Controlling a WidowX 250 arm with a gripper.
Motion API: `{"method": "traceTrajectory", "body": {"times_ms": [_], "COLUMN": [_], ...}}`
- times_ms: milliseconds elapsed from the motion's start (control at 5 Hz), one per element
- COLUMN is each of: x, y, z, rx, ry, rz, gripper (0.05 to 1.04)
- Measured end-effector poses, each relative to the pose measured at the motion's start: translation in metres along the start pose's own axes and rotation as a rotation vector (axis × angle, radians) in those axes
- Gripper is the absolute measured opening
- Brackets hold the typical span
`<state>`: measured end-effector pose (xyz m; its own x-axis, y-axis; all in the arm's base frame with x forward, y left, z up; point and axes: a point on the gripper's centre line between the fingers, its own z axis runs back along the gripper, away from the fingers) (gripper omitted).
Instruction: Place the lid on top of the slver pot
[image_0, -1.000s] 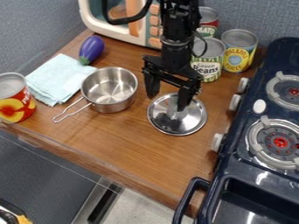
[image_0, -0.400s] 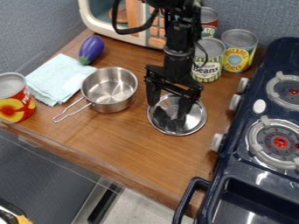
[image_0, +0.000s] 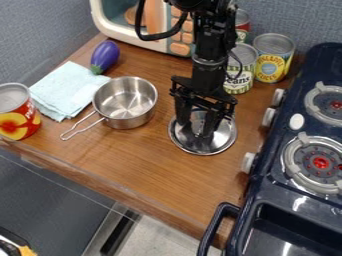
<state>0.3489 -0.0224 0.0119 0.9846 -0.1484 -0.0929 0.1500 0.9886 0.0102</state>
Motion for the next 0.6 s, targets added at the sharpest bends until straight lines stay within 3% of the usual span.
{"method": "traceTrajectory", "body": {"times_ms": [200, 400, 600], "x": [0.0021, 0.0021, 0.0005], "y": [-0.0005, -0.0014, -0.0007], "z": [-0.0003, -0.0009, -0.0008], "rx": [-0.041, -0.050, -0.059], "ry": [-0.018, -0.020, -0.017], "rz": [0.000, -0.010, -0.016], "gripper": [0.355, 0.153, 0.059]}}
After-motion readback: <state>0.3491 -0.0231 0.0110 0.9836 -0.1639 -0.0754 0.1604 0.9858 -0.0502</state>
